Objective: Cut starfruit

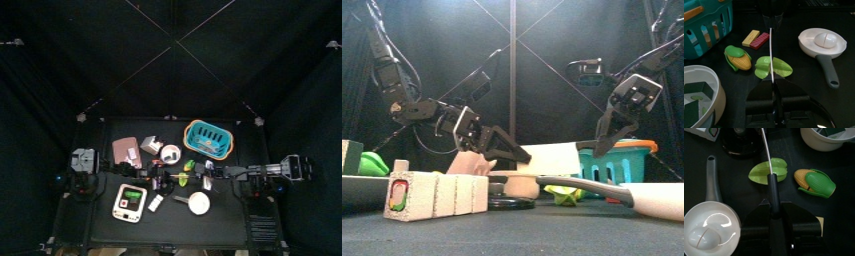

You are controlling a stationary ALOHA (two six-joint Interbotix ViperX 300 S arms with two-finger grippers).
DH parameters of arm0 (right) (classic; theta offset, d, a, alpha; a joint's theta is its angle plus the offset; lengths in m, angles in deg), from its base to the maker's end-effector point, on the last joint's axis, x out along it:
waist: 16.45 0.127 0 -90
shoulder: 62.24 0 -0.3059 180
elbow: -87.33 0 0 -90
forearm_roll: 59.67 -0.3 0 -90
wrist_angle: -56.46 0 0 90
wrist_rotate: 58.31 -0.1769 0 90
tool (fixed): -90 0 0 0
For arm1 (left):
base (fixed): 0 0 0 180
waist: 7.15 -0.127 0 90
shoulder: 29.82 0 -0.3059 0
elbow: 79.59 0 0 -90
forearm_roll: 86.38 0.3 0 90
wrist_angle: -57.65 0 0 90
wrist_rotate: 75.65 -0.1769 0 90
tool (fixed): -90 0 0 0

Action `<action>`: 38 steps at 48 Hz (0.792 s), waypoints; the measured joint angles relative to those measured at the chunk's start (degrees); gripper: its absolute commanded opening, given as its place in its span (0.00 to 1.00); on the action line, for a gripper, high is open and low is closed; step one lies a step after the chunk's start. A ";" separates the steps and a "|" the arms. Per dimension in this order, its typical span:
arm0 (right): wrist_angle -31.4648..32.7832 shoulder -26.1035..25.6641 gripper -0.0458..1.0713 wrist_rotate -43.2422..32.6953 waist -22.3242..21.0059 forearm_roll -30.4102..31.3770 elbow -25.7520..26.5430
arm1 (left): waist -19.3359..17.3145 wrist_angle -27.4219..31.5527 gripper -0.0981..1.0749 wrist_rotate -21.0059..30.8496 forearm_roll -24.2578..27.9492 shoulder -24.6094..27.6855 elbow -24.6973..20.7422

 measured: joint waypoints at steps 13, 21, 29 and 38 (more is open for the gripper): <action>0.00 0.79 0.31 0.00 -0.09 0.00 -0.09 | 0.00 0.00 0.31 0.09 0.00 0.44 -0.26; 0.00 0.79 0.31 0.00 -0.09 0.09 -0.26 | 0.00 0.00 0.31 0.09 0.00 0.53 -0.35; -0.09 0.88 0.31 -0.09 -0.09 -0.09 -0.44 | -0.09 0.00 0.31 0.09 0.00 0.53 -0.35; -0.18 1.58 0.31 0.00 -0.09 -0.26 -0.62 | 0.09 0.53 0.31 0.09 0.00 1.05 -0.70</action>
